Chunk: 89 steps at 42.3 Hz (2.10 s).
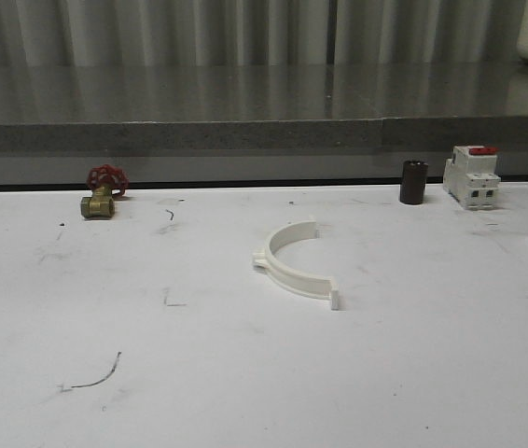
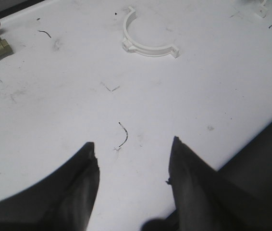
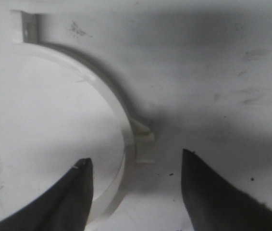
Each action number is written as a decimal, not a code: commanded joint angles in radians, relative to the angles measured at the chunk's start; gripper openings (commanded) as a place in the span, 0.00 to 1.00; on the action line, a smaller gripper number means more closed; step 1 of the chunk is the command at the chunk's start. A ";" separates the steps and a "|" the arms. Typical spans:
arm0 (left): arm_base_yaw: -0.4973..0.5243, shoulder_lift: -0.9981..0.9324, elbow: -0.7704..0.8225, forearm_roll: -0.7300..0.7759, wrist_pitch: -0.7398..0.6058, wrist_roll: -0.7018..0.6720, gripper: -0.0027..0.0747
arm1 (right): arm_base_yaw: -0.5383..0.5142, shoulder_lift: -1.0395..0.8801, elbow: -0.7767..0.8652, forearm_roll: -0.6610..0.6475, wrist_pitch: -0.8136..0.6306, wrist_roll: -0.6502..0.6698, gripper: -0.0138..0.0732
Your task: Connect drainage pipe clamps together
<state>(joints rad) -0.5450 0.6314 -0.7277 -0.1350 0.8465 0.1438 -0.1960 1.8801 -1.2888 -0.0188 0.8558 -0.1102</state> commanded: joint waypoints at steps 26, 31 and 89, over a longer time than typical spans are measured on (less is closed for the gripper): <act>0.001 0.002 -0.024 -0.006 -0.069 -0.013 0.47 | -0.006 0.036 -0.034 -0.002 -0.057 -0.010 0.41; 0.001 0.002 -0.024 -0.006 -0.069 -0.013 0.47 | -0.006 0.035 -0.034 -0.001 -0.054 -0.010 0.33; 0.001 0.002 -0.024 -0.006 -0.069 -0.013 0.47 | 0.555 -0.178 -0.360 0.005 0.239 0.340 0.33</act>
<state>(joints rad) -0.5450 0.6314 -0.7277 -0.1350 0.8465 0.1438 0.3580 1.7268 -1.6157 0.0078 1.1415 0.1595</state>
